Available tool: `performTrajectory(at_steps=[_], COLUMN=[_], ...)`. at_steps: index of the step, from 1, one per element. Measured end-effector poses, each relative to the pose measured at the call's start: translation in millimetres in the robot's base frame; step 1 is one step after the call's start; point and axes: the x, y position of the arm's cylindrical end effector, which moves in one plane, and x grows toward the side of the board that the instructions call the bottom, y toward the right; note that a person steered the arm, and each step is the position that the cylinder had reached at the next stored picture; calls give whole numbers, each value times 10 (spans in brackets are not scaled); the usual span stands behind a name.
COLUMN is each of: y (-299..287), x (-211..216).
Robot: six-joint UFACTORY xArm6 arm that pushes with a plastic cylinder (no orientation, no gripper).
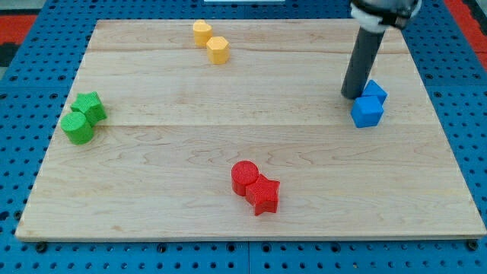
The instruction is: Push the blue cube to the center
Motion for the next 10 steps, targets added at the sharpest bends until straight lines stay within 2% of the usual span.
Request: performTrajectory(at_steps=[1, 2, 3, 4, 5, 7, 8, 9, 10], y=[-240, -233, 212, 350, 768, 587, -240, -433, 23], x=[-92, -356, -565, -703, -322, 541, 458, 384, 225])
